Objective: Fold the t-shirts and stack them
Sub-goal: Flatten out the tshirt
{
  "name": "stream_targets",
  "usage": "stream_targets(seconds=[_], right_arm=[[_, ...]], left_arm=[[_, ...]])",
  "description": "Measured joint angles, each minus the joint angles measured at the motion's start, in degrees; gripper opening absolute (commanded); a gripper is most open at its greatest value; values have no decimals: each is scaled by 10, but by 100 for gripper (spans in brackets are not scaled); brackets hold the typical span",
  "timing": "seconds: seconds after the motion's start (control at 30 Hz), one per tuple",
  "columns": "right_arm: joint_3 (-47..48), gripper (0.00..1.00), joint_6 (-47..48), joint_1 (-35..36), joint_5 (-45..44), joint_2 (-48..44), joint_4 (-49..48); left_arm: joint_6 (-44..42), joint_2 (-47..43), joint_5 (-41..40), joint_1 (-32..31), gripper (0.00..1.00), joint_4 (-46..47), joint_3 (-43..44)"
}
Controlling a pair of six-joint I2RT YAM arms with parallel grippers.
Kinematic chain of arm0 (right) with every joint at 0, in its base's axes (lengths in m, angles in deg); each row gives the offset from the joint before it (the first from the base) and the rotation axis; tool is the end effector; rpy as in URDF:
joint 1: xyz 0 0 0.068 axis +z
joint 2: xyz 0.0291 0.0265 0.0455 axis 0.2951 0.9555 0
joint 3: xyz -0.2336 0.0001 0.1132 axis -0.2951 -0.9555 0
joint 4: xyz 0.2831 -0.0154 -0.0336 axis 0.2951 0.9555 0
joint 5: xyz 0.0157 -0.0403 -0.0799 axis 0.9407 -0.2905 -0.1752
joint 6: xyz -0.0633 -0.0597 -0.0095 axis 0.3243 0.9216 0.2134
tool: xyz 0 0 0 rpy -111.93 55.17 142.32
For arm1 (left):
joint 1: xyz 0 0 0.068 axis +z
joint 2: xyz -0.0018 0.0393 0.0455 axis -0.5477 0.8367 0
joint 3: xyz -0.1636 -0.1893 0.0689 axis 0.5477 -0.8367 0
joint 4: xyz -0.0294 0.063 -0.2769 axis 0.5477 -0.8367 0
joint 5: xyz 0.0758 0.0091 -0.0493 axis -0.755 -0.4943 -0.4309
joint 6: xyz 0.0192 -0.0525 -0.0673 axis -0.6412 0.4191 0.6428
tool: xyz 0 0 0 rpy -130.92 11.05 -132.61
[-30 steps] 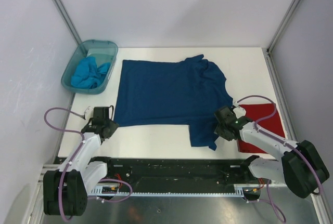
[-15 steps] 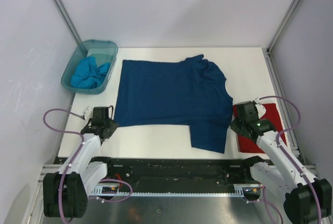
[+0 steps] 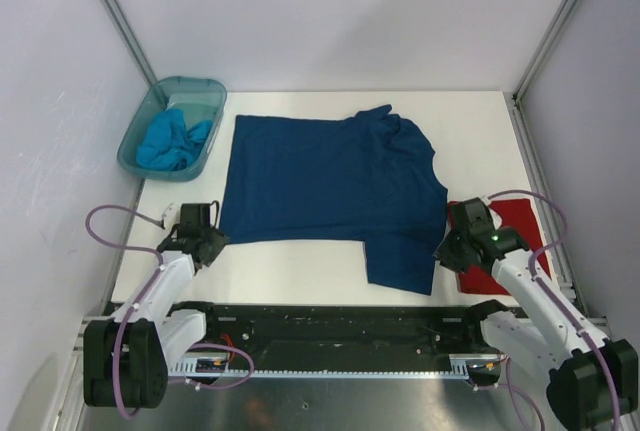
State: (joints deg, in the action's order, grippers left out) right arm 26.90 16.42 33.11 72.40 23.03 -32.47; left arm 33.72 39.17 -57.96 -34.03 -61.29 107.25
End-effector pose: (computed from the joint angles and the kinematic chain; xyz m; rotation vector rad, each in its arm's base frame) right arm 0.1964 0.0491 0.1544 0.8416 2.5665 0.2476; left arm 0.2178 0.0148 0.0984 -1.2017 2.2351 -0.0703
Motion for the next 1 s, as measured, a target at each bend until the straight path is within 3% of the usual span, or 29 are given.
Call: stream_targets(seconds=[0.27, 0.57, 0.67, 0.9, 1.0], right_arm=[[0, 40, -60, 152, -29, 18, 16], [-7, 43, -98, 180, -61, 17, 22], [-10, 46, -98, 181, -65, 21, 21], [-22, 47, -104, 200, -66, 44, 17], [-25, 47, -111, 207, -66, 51, 19]], left_arm=[[1, 9, -13, 0, 47, 6, 6], [6, 43, -18, 0, 45, 38, 6], [7, 56, -19, 0, 38, 54, 9], [13, 95, -28, 0, 4, 74, 22], [11, 97, -38, 0, 1, 72, 25]])
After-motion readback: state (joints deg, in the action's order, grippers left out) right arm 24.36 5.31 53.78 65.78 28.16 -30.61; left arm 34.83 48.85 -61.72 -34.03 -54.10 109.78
